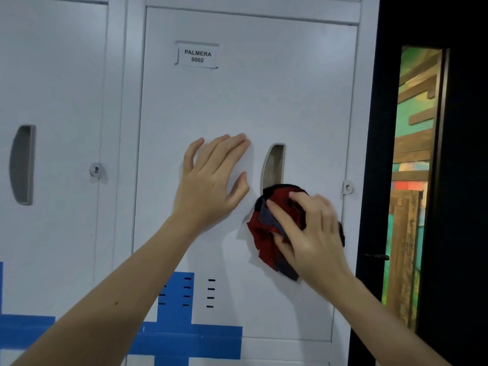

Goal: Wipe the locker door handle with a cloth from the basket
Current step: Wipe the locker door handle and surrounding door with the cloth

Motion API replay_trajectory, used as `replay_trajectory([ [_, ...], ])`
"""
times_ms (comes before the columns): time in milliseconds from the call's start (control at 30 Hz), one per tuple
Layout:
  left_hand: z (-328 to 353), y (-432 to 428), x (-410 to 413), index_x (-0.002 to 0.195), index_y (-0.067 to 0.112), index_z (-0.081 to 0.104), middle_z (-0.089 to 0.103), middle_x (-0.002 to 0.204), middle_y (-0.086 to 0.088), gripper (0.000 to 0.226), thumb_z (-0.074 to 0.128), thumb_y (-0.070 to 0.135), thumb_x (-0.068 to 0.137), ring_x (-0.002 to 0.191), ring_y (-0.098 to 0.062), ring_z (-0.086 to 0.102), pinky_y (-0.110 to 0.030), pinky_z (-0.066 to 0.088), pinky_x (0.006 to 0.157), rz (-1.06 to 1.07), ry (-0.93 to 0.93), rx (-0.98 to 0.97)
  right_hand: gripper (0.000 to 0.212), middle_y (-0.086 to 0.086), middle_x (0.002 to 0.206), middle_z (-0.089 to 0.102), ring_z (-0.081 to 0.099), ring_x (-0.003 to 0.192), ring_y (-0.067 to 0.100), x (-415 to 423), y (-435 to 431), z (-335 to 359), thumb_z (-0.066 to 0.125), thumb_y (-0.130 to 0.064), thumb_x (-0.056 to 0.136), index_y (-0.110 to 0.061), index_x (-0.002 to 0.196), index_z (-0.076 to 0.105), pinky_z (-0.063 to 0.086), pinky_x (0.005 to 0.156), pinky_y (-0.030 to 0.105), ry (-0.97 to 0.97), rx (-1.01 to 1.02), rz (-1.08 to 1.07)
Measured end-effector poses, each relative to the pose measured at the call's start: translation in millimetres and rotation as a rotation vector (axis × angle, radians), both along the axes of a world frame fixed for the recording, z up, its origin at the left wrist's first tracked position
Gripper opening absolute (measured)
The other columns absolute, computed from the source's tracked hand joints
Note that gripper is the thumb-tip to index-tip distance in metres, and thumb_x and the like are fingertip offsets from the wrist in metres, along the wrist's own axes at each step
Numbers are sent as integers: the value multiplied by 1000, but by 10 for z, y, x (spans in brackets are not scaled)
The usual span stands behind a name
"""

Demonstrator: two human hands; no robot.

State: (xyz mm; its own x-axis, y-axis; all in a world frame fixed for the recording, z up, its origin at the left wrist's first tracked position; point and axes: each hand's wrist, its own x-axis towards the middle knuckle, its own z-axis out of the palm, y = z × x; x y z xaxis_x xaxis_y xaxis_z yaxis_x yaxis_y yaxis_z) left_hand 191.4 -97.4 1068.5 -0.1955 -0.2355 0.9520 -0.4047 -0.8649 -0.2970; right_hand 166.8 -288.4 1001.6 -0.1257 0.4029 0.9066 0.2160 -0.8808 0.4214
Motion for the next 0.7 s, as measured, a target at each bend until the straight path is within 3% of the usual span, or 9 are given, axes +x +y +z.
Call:
replay_trajectory([
  [133, 5, 0, 0, 127, 9, 57, 56, 131, -3, 44, 48, 26, 87, 122, -17, 46, -40, 25, 108, -12, -3, 0, 37, 9, 113, 41, 43, 95, 28, -49, 17, 150, 49, -20, 88, -12, 122, 58, 35, 81, 39, 23, 67, 24],
  [267, 8, 5, 3, 127, 9, 57, 56, 131, -3, 44, 48, 25, 87, 122, -17, 46, -39, 25, 108, -22, -4, 1, 42, 8, 120, 42, 43, 106, 26, -90, 31, 57, 46, -13, 87, -7, 128, 45, 38, 93, 33, 125, 137, 153],
  [467, 0, 12, 27, 127, 8, 56, 56, 131, -3, 44, 49, 25, 87, 122, -17, 46, -40, 26, 108, -30, -18, 9, 43, 22, 117, 55, 42, 109, 30, -103, 102, 393, 48, -2, 79, 8, 120, 55, 35, 98, 37, 83, 236, 121],
  [600, 8, 11, 22, 130, 8, 53, 54, 133, -4, 44, 46, 26, 90, 124, -17, 44, -39, 23, 109, -33, -32, 6, 49, 23, 125, 53, 38, 117, 33, -97, 235, 350, 41, -15, 83, 10, 124, 52, 27, 106, 36, 117, 274, 113],
  [700, -2, 2, 28, 131, 11, 53, 53, 135, -3, 44, 45, 30, 92, 125, -16, 44, -39, 22, 109, -14, -39, 32, 50, 18, 129, 48, 37, 119, 33, -77, 216, 286, 46, -25, 89, 8, 126, 51, 30, 106, 38, 100, 259, 87],
])
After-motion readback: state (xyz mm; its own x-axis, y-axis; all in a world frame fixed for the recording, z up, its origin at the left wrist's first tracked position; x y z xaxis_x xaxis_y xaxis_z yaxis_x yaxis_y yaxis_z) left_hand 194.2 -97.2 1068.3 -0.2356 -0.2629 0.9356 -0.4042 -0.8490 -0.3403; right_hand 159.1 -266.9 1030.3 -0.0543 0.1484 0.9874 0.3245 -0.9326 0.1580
